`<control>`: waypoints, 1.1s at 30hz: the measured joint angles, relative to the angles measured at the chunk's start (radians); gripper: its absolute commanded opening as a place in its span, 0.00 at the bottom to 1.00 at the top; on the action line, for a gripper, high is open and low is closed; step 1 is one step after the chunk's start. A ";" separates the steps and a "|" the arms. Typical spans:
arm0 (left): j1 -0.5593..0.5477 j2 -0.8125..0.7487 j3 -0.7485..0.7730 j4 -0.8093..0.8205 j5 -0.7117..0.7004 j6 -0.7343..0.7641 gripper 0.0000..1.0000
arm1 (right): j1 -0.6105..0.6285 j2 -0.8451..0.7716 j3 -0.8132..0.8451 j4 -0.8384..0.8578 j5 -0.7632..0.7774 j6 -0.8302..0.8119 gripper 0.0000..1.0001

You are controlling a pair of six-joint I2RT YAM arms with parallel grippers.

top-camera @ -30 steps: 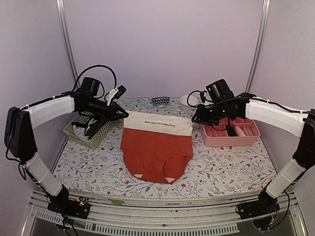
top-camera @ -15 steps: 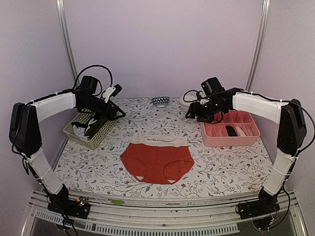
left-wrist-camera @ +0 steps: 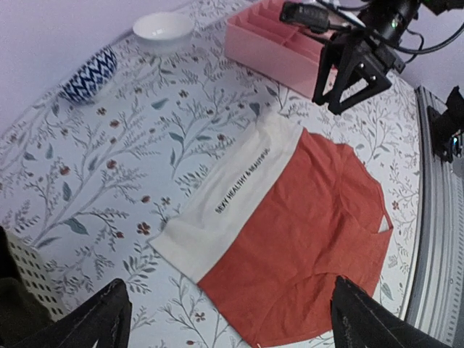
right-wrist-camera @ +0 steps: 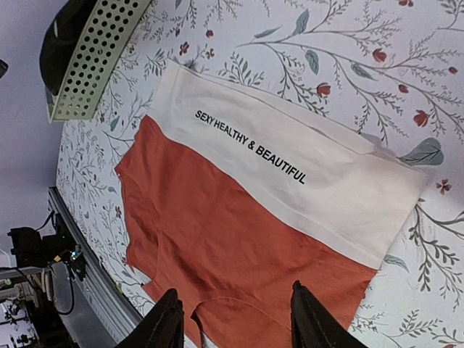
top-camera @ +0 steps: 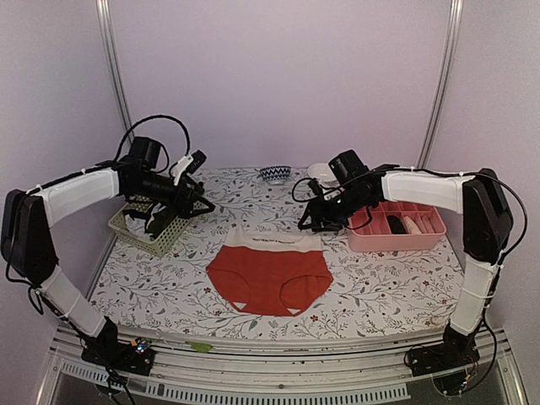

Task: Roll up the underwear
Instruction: Rotate the underwear at the center of the board.

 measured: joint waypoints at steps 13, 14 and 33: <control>-0.198 0.217 -0.106 -0.080 -0.142 0.096 0.43 | 0.010 0.234 0.071 -0.006 0.008 -0.025 0.22; -0.198 0.240 -0.105 -0.080 -0.154 0.095 0.42 | 0.006 0.237 0.071 -0.010 0.017 -0.025 0.21; -0.163 0.446 0.055 -0.058 -0.417 0.084 0.29 | 0.000 0.153 -0.092 -0.046 0.092 -0.011 0.13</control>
